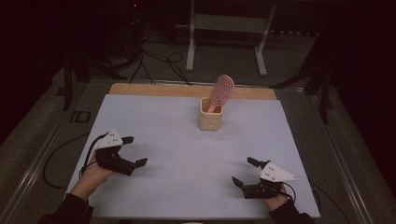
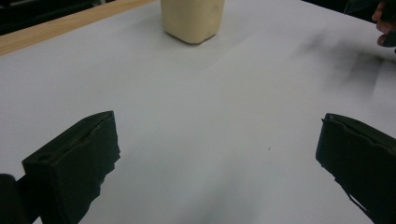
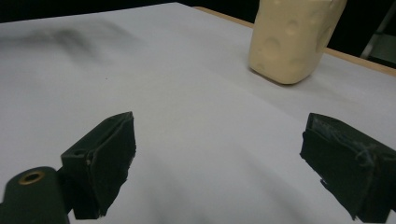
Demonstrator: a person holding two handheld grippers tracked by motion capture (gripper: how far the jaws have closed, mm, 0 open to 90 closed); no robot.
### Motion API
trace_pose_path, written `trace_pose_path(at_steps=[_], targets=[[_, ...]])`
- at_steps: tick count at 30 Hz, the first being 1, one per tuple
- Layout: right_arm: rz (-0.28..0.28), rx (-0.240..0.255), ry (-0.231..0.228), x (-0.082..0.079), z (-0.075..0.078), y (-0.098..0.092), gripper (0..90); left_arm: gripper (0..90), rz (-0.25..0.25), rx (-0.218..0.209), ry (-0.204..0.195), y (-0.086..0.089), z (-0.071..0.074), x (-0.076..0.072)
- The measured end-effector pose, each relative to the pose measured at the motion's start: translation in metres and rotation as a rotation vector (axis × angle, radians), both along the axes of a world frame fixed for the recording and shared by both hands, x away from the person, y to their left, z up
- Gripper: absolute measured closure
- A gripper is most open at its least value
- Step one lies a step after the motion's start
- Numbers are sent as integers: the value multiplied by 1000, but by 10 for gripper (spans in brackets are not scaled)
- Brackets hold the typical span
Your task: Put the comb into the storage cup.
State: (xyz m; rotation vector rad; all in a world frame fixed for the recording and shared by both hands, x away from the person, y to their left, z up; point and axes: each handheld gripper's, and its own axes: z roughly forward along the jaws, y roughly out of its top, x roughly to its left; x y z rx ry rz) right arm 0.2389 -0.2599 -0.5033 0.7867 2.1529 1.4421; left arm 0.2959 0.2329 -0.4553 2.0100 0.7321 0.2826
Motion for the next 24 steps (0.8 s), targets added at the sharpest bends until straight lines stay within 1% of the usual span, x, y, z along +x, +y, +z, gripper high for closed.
trace_pose_path(at_steps=[3,5,7,9,12,15,19,20,22,24], targets=[[1,1,-3,0,0,0,100,0,15,-1,-8,7,-3,-9],[1,0,0,1,0,0,100,0,24,-9,-9,10,-4,-13],[3,-5,-3,0,0,0,100,0,30,-1,-15,13,-6,-18],[4,-5,-3,1,0,1,100,0,37,-11,-12,17,-9,-24],[4,-8,-4,0,0,1,100,0,50,0,-18,20,-14,-31],[3,-6,-2,1,0,1,100,0,62,-9,-10,25,-19,-37],[5,-10,-4,1,0,1,100,0,81,-4,0,30,-28,-44],[5,-10,-4,1,0,1,100,0,81,-4,0,30,-28,-44],[1,-5,2,1,-1,1,100,0,89,-7,12,32,-34,-50],[4,-9,-3,1,0,1,100,0,94,-1,11,33,-37,-53]])
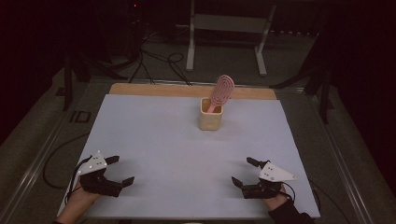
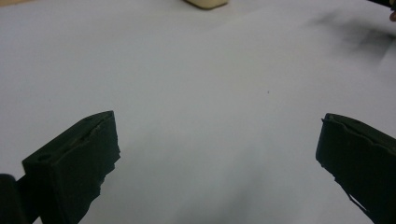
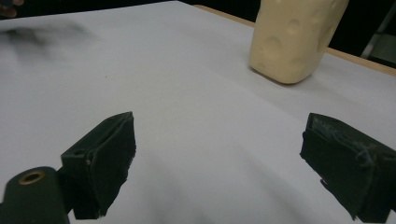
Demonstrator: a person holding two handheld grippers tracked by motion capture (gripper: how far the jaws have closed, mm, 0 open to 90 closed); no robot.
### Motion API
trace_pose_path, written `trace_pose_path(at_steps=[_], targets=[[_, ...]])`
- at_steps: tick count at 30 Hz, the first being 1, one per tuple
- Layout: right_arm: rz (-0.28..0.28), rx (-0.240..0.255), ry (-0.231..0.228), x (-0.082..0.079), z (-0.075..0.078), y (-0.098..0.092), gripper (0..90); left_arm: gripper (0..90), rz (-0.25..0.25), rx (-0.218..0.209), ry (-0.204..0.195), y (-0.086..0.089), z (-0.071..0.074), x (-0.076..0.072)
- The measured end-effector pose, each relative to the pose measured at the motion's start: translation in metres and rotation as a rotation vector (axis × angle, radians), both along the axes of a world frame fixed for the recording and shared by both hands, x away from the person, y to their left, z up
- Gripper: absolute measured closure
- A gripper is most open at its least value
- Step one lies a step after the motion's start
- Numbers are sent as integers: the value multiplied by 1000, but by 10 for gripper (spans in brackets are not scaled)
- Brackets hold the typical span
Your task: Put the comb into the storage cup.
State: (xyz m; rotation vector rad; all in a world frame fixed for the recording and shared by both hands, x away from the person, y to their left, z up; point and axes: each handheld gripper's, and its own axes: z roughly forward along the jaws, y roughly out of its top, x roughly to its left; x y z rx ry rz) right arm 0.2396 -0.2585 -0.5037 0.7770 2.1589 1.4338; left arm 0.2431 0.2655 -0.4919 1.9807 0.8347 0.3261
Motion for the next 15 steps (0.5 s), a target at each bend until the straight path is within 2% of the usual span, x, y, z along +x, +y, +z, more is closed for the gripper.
trace_pose_path(at_steps=[8,9,11,15], targets=[[1,1,0,1,0,0,100,0,23,-4,1,2,-8,-8],[-2,2,4,1,0,0,100,0,32,-1,9,2,-12,-11],[2,-1,-2,0,0,0,100,0,39,12,1,2,-16,-14],[4,0,0,0,0,0,100,0,53,8,6,4,-20,-19]])
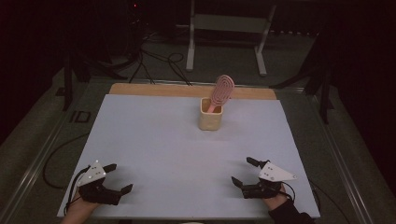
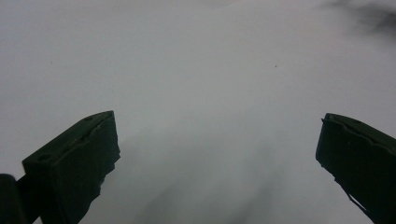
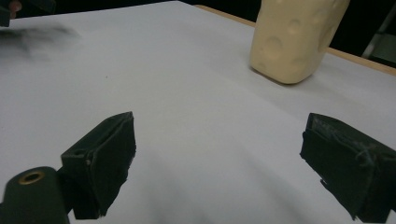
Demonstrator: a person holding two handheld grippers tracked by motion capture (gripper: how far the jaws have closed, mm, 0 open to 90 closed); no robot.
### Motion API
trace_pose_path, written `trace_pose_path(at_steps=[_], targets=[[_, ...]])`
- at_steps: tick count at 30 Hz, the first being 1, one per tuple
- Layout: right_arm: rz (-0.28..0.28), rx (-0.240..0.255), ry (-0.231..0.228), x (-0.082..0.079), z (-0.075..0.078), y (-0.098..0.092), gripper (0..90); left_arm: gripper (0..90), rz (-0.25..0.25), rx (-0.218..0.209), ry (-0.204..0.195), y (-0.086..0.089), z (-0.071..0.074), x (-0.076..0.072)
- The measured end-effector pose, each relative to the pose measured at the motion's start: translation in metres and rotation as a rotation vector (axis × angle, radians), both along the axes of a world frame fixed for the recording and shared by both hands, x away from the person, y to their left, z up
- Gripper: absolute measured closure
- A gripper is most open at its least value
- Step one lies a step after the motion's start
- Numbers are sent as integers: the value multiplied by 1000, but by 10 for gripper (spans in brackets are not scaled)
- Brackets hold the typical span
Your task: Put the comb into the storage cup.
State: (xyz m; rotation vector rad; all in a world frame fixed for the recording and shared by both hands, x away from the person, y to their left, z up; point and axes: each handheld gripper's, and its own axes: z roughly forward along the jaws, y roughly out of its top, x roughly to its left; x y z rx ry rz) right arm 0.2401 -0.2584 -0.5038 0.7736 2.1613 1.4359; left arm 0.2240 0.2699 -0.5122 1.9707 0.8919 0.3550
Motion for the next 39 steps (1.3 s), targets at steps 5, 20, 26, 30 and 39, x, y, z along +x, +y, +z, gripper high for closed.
trace_pose_path(at_steps=[5,20,26,30,39], targets=[[1,4,-2,0,0,0,100,0,34,6,2,5,-5,-4],[4,-2,0,1,0,0,100,0,89,-1,-33,11,-6,0],[6,-3,-1,1,-1,0,100,0,70,5,-28,8,-5,-2],[6,-7,-1,1,-1,1,100,0,66,7,-27,7,-5,-2],[3,-6,5,2,-1,1,100,0,55,-4,-27,6,-4,-4]])
